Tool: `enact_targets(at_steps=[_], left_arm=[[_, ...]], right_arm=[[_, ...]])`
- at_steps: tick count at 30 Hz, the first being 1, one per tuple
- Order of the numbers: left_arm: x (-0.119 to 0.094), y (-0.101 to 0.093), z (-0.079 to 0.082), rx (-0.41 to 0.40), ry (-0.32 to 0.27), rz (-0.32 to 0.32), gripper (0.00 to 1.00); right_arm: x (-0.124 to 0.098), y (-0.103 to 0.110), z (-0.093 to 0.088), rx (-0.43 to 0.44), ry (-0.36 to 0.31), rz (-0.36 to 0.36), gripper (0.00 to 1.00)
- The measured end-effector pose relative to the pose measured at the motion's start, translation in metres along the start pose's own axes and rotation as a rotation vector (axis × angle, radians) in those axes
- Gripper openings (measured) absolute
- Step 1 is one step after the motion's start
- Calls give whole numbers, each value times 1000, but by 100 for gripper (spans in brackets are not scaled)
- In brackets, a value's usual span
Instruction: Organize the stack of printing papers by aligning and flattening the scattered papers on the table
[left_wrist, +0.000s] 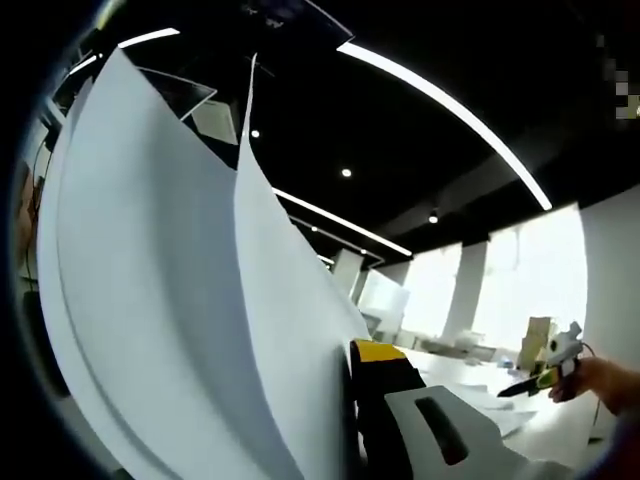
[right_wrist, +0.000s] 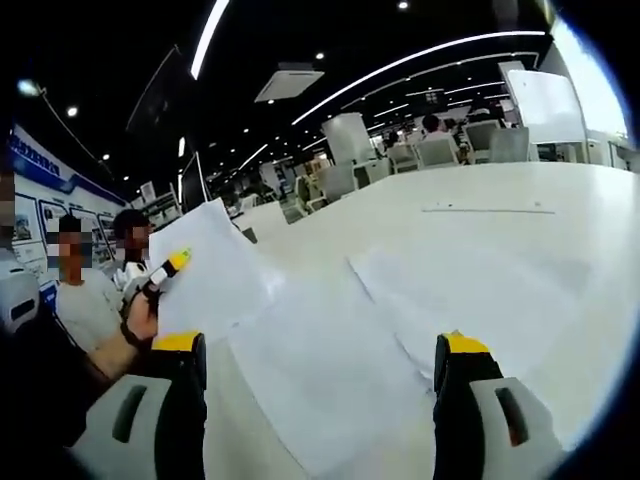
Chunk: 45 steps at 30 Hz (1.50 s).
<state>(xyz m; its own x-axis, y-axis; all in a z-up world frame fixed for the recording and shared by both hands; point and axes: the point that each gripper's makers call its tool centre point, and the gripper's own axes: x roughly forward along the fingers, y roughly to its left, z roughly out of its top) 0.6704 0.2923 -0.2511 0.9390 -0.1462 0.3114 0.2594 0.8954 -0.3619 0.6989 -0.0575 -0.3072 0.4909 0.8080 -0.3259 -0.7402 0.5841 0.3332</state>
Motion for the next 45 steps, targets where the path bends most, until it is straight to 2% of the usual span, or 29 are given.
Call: enact_targets(at_steps=[10, 45], left_arm=[[0, 1, 2, -3, -7, 2, 10], [0, 1, 2, 2, -4, 5, 9]], right_arm=[[-4, -2, 5, 1, -17, -14, 90], [2, 5, 6, -18, -13, -5, 90]])
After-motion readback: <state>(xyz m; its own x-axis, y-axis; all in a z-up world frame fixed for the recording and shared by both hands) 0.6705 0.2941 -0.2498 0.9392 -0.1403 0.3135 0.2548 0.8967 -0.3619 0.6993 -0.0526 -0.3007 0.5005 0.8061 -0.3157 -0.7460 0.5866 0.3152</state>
